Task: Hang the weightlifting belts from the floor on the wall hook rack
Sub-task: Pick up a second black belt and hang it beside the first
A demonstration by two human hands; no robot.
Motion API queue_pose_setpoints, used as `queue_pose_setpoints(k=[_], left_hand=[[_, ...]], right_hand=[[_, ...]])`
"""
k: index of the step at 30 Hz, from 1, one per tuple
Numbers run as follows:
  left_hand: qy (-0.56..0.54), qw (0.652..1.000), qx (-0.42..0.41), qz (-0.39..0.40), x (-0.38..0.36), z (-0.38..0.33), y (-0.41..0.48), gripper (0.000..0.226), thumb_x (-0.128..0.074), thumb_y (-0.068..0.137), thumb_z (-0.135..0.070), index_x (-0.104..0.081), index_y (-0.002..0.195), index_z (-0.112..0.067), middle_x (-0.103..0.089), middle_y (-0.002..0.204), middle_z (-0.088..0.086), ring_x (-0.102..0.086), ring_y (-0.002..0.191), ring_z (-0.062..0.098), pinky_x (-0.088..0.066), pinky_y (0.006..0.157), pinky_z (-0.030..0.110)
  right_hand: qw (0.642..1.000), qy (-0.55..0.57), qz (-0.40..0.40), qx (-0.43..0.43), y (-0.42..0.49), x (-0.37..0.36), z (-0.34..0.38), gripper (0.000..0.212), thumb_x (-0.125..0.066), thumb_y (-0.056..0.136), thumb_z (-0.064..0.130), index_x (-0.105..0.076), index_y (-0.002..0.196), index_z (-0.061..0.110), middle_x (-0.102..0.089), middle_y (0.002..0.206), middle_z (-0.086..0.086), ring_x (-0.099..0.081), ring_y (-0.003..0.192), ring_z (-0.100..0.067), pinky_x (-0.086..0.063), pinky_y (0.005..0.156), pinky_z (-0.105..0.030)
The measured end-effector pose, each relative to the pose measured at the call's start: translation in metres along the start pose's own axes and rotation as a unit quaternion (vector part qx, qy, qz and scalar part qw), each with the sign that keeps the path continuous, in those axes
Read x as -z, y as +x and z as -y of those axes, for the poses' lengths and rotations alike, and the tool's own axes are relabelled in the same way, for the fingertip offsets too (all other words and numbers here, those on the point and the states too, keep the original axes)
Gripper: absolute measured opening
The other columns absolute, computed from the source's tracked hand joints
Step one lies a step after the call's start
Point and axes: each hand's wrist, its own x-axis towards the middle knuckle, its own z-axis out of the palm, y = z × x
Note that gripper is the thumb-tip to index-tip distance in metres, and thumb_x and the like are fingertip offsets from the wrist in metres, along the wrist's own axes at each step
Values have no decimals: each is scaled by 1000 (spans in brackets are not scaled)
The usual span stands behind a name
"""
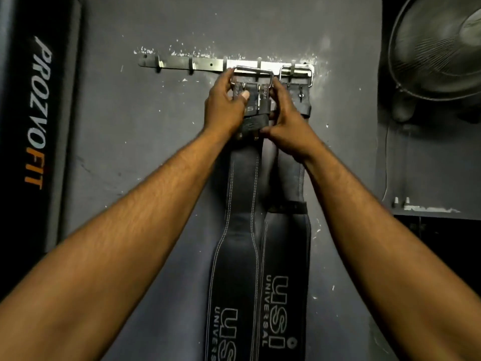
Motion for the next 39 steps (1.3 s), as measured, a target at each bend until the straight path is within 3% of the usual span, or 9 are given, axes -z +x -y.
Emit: queue_pose_setpoints(k=[4,13,17,21,25,28,33,36,39], left_hand=[[4,1000,6,25,-15,4,57,45,-61,89,-5,-55,133,-9,-65,120,2,-64,116,22,-51,103,42],[91,994,30,60,-32,28,114,21,-64,60,-18,-67,81,-15,-70,85,10,-71,83,26,-61,81,51],[55,995,25,78,-28,59,109,51,-72,68,-32,-67,115,-13,-74,106,8,-72,99,27,-58,91,50],[13,998,32,59,-33,48,48,42,-64,89,-47,-52,119,-19,-70,112,2,-69,107,21,-57,94,41],[-86,990,94,65,-25,65,-13,33,-44,103,-42,-63,94,-17,-72,75,-4,-68,61,6,-53,56,23],[-73,983,142,95,-12,93,-46,7,-52,101,-12,-59,101,-10,-66,63,-7,-57,45,-2,-43,44,13],[-34,966,210,146,-3,113,-92,23,-56,95,2,-64,114,-7,-71,88,7,-68,65,5,-56,60,19],[5,975,185,120,-3,116,-102,31,-64,87,-4,-68,117,-13,-74,107,8,-71,95,20,-58,93,38],[37,979,174,101,-2,116,-108,25,-67,81,-16,-70,104,-25,-76,99,2,-72,97,21,-56,95,40]], right_hand=[[998,54,-18,7,50,17,-5,100,-69,78,-13,-16,158,13,-49,136,5,-66,114,-24,-59,77,-25],[993,-41,60,-93,100,39,-10,23,-59,90,-5,-60,112,1,-67,93,-18,-69,70,-18,-54,59,-24],[961,-242,58,-118,100,39,-9,35,-56,90,6,-60,124,1,-67,116,-22,-67,99,-30,-56,91,-43],[951,-288,-107,-35,65,9,-24,49,-66,87,12,-53,134,7,-46,144,-13,-51,122,-20,-38,102,-19],[965,-198,-173,22,6,-24,-54,74,-60,82,-7,-39,151,11,-30,158,-13,-39,142,-26,-31,117,-23],[971,-144,-183,-57,-31,-42,-77,68,-72,84,7,-43,146,12,-54,137,-12,-63,114,-26,-51,101,-35],[963,-175,-10,-205,-69,-51,-86,38,-76,86,23,-61,118,11,-71,108,-6,-65,101,-25,-48,82,-27],[957,-197,-19,-214,-65,-50,-79,31,-77,85,25,-63,110,13,-66,92,0,-62,92,-22,-40,72,-23],[949,-242,-61,-194,-74,-61,-81,43,-77,84,26,-59,120,10,-71,112,-14,-66,105,-33,-54,87,-35]])
